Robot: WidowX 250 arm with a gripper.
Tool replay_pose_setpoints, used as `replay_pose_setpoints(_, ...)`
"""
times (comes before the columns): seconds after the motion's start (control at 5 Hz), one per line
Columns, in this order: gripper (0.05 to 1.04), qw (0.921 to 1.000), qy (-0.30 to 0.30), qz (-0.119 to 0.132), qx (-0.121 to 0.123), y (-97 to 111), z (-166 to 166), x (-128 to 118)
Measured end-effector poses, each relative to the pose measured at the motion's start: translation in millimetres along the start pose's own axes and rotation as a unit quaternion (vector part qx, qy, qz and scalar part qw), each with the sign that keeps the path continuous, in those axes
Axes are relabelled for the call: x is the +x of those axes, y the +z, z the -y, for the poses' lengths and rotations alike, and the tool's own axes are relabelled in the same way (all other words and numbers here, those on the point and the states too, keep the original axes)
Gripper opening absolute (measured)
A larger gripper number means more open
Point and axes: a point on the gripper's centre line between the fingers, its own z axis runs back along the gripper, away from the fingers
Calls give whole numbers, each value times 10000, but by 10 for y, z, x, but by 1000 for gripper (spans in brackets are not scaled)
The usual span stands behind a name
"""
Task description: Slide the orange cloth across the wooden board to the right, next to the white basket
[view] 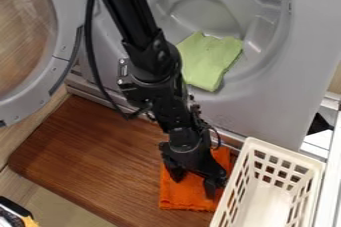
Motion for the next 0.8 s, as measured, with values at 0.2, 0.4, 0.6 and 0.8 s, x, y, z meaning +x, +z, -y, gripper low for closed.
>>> replay_pose_setpoints(0.2, 999, 10000, 32, -2, 57, 105, -16, 30)
replay_pose_setpoints(0.4, 999, 9997, 105, 176, 150, 318, -70, 109)
replay_pose_setpoints(0.6, 999, 9989, 178, 397, 193, 575, -93, 188)
replay_pose_setpoints(0.8, 999, 9979, 147, 609, -137, 841, -64, 256)
